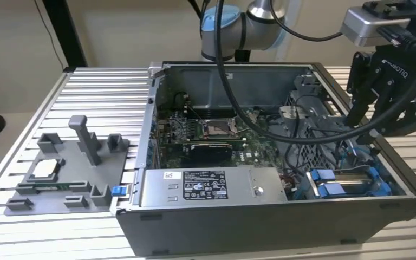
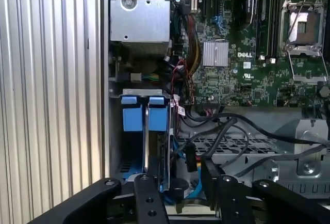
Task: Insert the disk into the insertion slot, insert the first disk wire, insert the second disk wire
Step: 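Insert the disk into the insertion slot, then insert the first disk wire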
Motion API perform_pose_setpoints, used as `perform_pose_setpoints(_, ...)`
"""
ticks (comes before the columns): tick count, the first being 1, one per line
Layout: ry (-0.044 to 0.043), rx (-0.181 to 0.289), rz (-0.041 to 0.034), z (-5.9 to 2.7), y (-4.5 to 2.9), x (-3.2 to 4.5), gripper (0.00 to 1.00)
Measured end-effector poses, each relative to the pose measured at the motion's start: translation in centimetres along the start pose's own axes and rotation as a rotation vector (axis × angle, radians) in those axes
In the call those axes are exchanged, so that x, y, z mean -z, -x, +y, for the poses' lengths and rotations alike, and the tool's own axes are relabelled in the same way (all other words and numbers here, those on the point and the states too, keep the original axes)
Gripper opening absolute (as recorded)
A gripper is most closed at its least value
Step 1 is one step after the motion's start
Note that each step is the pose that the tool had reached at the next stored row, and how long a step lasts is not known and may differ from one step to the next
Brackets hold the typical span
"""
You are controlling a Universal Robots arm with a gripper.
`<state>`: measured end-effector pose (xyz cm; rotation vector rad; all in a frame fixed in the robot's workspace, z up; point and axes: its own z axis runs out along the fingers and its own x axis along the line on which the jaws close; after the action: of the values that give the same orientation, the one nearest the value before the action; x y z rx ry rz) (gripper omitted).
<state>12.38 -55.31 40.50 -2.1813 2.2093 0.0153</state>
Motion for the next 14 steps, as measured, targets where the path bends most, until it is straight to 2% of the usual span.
perform_pose_setpoints(5,-0.0009,0.0,0.0,0.35,0.44,-0.34,1.0)
perform_pose_setpoints(14,-0.003,0.002,-0.0001,0.57,0.67,-0.94,1.0)
